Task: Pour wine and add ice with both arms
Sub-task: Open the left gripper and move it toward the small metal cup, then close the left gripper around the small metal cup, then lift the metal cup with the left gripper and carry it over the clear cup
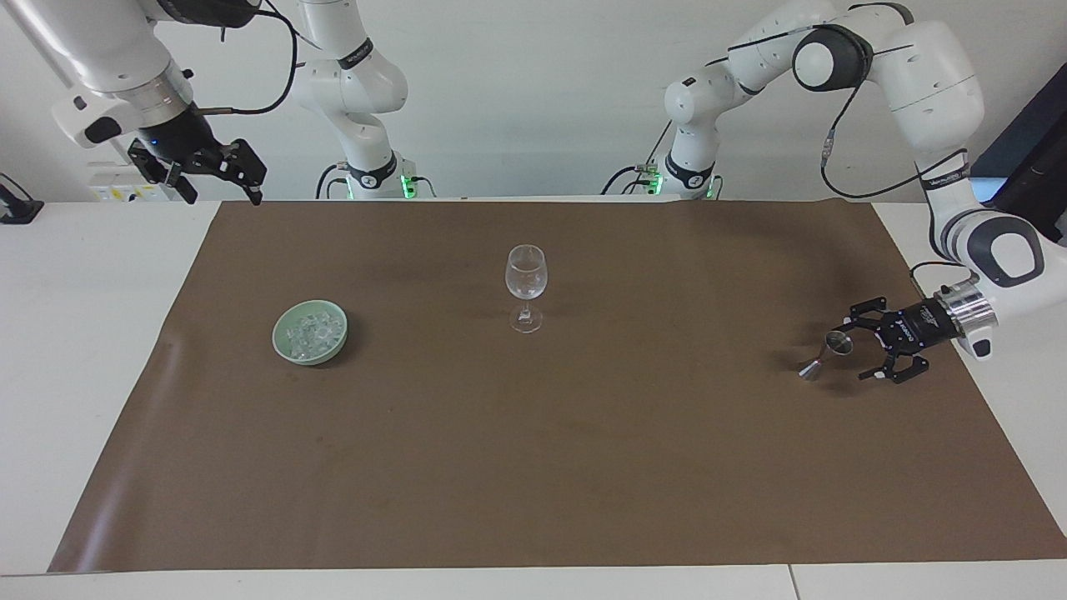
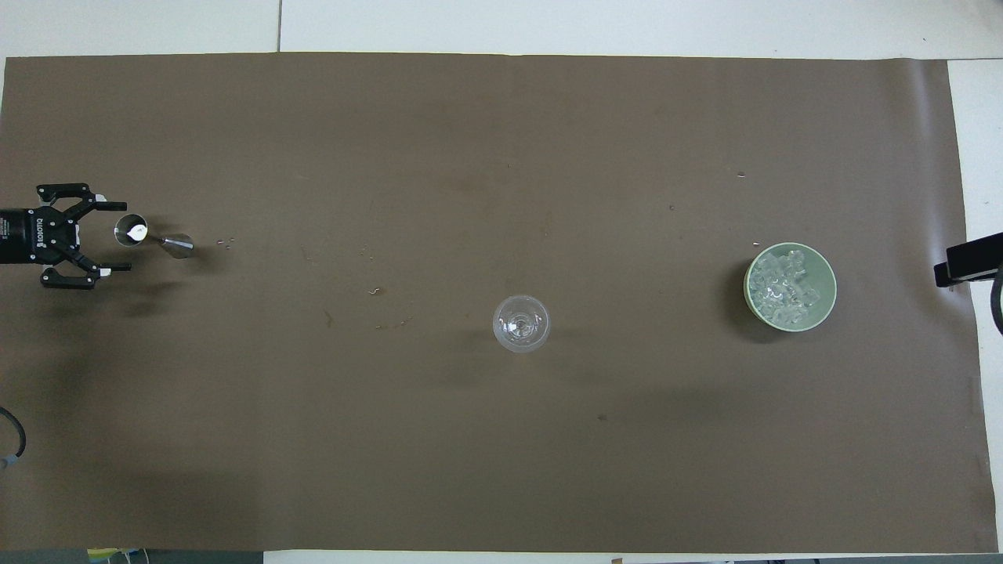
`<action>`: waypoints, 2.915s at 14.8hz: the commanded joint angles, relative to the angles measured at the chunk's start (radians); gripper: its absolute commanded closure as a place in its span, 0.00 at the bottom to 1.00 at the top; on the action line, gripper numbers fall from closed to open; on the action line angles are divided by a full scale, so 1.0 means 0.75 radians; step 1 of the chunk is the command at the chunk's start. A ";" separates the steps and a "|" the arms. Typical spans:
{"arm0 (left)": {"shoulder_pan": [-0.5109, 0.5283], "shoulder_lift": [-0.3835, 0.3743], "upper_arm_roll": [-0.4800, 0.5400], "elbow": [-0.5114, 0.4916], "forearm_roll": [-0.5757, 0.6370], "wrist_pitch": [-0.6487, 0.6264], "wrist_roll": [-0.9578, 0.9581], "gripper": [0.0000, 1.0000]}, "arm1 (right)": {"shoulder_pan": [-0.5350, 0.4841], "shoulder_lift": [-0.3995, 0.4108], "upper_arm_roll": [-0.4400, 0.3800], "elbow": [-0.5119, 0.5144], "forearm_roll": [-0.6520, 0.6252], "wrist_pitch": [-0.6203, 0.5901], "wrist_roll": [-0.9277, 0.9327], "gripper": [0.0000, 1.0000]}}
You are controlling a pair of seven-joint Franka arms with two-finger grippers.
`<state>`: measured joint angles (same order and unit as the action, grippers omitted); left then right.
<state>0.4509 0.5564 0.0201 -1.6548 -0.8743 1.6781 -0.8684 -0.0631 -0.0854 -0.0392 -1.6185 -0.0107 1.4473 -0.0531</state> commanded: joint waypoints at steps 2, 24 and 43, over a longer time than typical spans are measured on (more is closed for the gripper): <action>0.014 -0.112 -0.021 -0.227 -0.110 0.159 0.031 0.00 | -0.018 -0.033 0.007 -0.037 0.010 0.011 -0.023 0.00; -0.014 -0.138 -0.051 -0.317 -0.258 0.227 0.047 0.29 | -0.018 -0.033 0.007 -0.035 0.012 0.011 -0.023 0.00; -0.329 -0.570 -0.041 -0.440 -0.225 -0.131 -0.161 1.00 | -0.018 -0.033 0.007 -0.035 0.012 0.011 -0.023 0.00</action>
<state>0.2646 0.2320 -0.0275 -1.9014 -1.0500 1.5677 -0.9485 -0.0631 -0.0857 -0.0392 -1.6187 -0.0107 1.4473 -0.0531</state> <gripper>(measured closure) 0.789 0.000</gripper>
